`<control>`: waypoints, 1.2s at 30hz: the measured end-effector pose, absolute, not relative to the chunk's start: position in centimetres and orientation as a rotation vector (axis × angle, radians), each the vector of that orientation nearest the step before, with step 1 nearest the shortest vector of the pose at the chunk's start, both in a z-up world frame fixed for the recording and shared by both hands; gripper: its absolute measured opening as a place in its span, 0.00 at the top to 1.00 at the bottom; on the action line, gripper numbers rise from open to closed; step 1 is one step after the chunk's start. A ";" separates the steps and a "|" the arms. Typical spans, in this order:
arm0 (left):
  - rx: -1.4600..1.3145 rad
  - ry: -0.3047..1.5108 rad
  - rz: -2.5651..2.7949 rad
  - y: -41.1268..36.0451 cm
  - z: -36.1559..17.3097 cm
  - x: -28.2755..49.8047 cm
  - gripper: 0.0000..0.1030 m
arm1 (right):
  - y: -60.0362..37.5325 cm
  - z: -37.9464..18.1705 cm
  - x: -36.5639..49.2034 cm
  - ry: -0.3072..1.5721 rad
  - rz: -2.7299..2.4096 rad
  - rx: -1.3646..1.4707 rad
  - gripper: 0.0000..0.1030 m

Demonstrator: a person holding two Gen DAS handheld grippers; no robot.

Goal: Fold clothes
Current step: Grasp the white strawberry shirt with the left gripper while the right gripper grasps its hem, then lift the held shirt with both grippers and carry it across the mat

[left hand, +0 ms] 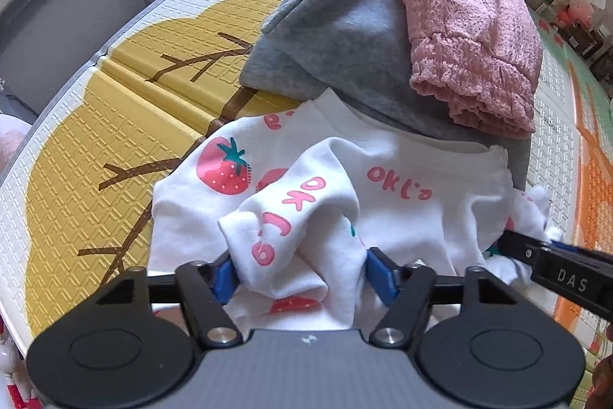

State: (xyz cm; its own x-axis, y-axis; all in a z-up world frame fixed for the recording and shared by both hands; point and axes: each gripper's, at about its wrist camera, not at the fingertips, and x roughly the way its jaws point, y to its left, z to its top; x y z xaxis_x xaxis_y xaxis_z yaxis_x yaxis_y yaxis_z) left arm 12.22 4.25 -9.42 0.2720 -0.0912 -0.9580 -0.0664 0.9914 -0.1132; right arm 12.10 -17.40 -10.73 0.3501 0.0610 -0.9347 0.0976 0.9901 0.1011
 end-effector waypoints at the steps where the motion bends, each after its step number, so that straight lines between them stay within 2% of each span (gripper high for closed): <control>1: -0.141 1.296 -0.022 4.2 -9.3 12.2 0.42 | -17.5 -10.7 12.0 1.215 -0.019 0.161 0.76; 6: -0.138 1.286 -0.040 3.8 -8.8 12.0 0.61 | -17.9 -10.7 11.8 1.216 -0.009 0.195 0.84; 12: -0.153 1.284 -0.062 3.4 -7.9 11.4 0.71 | -18.0 -10.1 11.3 1.210 -0.013 0.187 0.88; 26: -0.118 1.305 -0.164 -0.9 -7.1 8.7 0.73 | -23.0 -8.8 7.1 1.205 -0.103 0.233 0.89; 36: -0.003 1.297 -0.279 -7.5 -6.5 5.9 0.72 | -27.6 -7.8 2.7 1.192 -0.188 0.236 0.89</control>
State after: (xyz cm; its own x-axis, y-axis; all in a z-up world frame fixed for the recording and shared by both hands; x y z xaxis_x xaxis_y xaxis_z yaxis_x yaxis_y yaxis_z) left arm 5.86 -7.50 -6.52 0.2419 -0.2058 -0.9482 0.2019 0.9665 -0.1582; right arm 2.70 -27.56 -7.82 0.3592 -0.0205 -0.9330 0.2680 0.9599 0.0820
